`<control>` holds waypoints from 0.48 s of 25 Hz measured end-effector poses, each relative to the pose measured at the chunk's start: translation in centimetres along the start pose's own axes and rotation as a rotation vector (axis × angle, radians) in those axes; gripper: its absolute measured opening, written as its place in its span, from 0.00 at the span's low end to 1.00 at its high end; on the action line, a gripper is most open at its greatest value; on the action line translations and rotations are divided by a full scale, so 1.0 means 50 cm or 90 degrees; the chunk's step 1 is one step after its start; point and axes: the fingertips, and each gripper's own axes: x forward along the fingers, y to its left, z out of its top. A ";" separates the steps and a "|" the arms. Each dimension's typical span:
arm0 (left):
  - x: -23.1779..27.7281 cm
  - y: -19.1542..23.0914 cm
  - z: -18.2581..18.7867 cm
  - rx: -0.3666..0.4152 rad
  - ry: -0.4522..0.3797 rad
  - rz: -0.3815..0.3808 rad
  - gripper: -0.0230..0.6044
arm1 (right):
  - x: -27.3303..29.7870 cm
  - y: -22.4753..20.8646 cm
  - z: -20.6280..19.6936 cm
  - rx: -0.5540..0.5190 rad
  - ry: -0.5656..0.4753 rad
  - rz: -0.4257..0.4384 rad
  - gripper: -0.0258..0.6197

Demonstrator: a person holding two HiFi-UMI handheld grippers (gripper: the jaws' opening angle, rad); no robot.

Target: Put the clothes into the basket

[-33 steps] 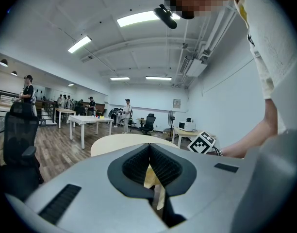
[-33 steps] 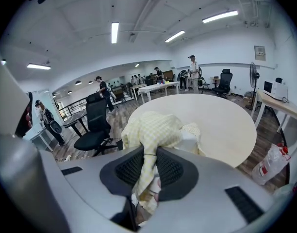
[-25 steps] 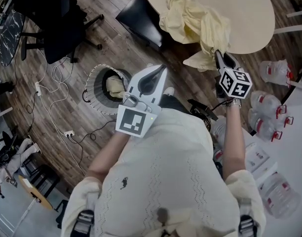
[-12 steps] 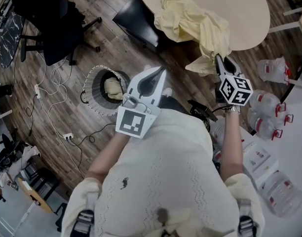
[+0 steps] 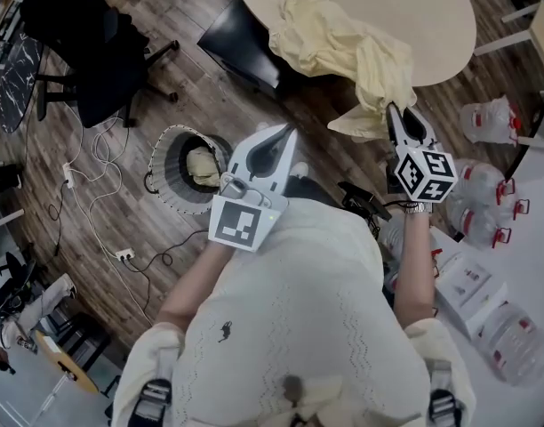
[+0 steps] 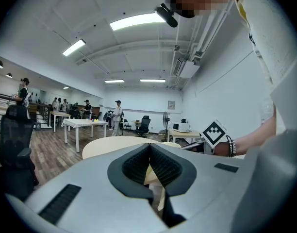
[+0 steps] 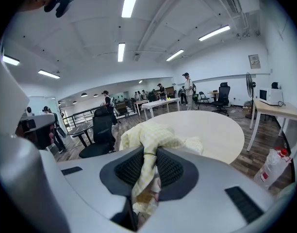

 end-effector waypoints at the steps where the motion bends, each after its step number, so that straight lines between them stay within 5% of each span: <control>1: -0.001 -0.002 0.001 0.000 0.000 -0.001 0.07 | -0.008 0.003 0.005 -0.005 -0.005 0.001 0.16; 12: -0.012 -0.017 0.005 0.005 -0.004 -0.012 0.07 | -0.077 0.026 0.034 -0.008 -0.039 -0.003 0.16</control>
